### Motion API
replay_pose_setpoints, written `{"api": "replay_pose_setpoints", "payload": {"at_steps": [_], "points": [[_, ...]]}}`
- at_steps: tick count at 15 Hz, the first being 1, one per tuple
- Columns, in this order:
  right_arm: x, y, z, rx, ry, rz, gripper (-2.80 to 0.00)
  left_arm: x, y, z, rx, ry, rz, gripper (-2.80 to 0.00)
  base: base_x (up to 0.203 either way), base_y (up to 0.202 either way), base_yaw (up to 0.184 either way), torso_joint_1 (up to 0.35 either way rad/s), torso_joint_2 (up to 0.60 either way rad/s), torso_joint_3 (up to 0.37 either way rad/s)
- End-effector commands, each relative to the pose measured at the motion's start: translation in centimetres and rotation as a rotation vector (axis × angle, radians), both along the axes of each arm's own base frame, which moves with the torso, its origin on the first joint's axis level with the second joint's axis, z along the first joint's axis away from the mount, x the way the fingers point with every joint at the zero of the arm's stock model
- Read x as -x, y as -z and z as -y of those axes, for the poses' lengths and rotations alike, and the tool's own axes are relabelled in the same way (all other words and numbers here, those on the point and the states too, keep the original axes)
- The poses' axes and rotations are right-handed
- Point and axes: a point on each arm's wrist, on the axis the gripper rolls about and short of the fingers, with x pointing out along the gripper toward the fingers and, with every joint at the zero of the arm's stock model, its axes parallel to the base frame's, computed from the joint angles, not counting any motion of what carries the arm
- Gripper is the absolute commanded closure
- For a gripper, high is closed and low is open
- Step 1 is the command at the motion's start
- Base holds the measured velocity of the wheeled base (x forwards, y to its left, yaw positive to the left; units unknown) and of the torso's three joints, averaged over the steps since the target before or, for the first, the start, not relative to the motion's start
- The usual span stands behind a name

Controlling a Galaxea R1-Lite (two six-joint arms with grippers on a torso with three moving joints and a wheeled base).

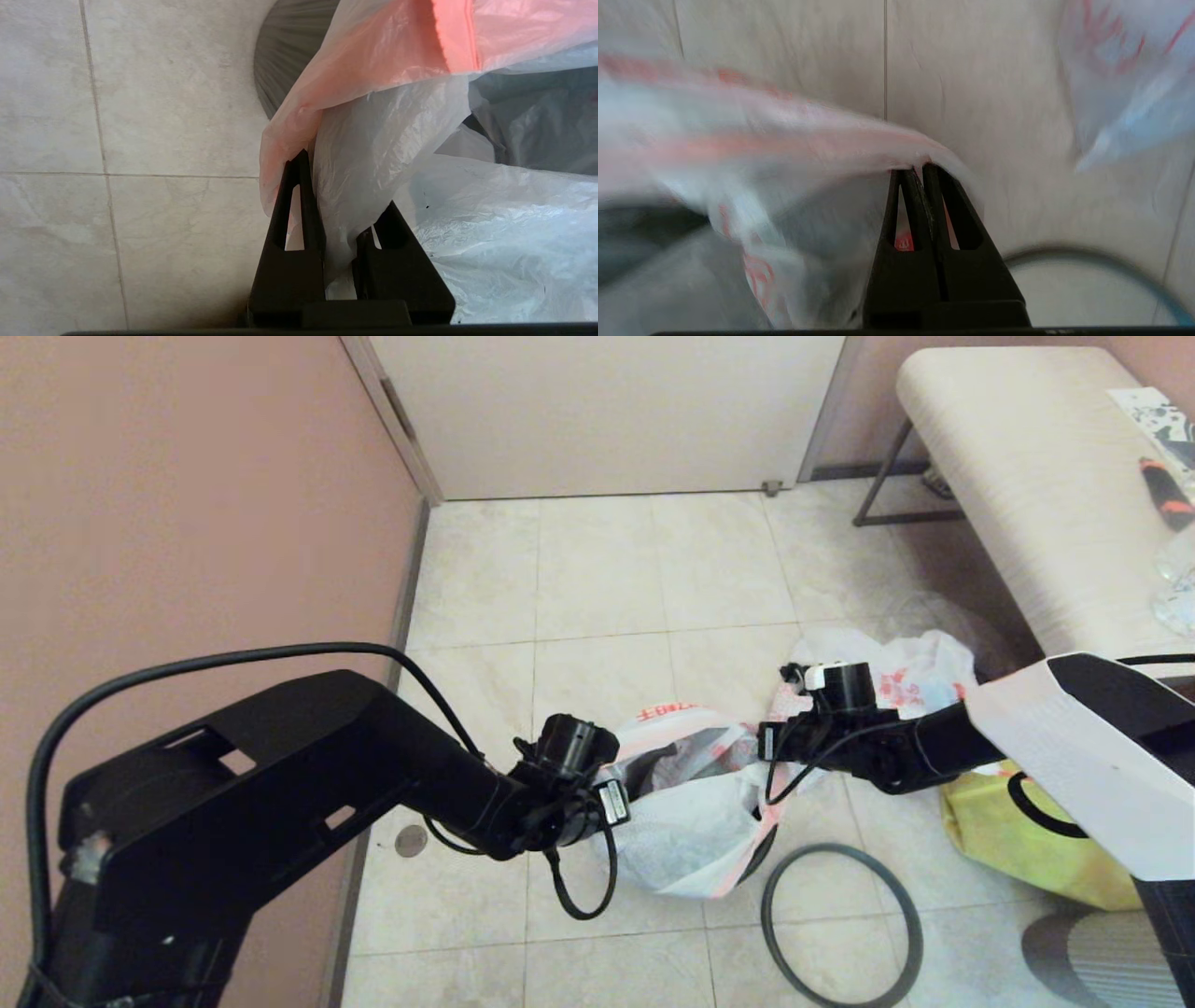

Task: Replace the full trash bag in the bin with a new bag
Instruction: Put the new garbage bag on the trash can

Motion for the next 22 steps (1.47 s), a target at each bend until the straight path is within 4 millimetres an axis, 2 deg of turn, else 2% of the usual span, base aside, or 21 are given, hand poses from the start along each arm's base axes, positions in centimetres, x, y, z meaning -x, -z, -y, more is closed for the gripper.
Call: {"api": "replay_pose_setpoints", "payload": {"at_steps": [1, 3, 7, 8, 13, 16, 19, 22], "points": [[1.1, -0.1, -0.1, 0.004, -0.008, -0.024, 0.00, -0.4, 0.0, -0.1, 0.011, -0.013, 0.016, 0.00, 0.000, 0.000, 0.000, 0.000, 0.00, 0.000], [3.1, -1.2, -0.4, 0.003, -0.025, -0.042, 0.00, -0.8, -0.6, -0.1, 0.035, -0.037, 0.066, 0.00, 0.000, 0.000, 0.000, 0.000, 0.00, 0.000], [7.9, -6.2, -1.1, -0.062, -0.046, -0.009, 0.00, -1.4, -1.8, -1.1, 0.043, -0.081, 0.101, 0.00, 0.000, 0.000, 0.000, 0.000, 0.00, 0.000], [8.9, -6.9, -1.7, -0.075, -0.065, -0.006, 0.00, -1.5, -1.8, -1.1, 0.044, -0.082, 0.102, 0.00, 0.000, 0.000, 0.000, 0.000, 0.00, 0.000], [9.6, -5.1, -3.5, -0.087, -0.081, -0.071, 0.00, -2.0, -1.8, -1.7, 0.042, -0.099, 0.103, 0.00, 0.000, 0.000, 0.000, 0.000, 0.00, 0.000], [9.8, -4.9, -3.5, -0.046, -0.004, -0.065, 0.00, -2.2, -1.6, -1.7, 0.041, -0.101, 0.102, 0.00, 0.000, 0.000, 0.000, 0.000, 0.00, 0.000], [9.9, -3.6, -3.3, 0.035, 0.107, -0.080, 0.00, -2.2, -1.5, -1.7, 0.039, -0.100, 0.101, 0.00, 0.000, 0.000, 0.000, 0.000, 0.00, 0.000], [10.1, -3.3, -3.3, 0.041, 0.108, -0.088, 0.00, -2.3, -1.3, -1.7, 0.036, -0.101, 0.098, 0.00, 0.000, 0.000, 0.000, 0.000, 0.00, 0.000]]}}
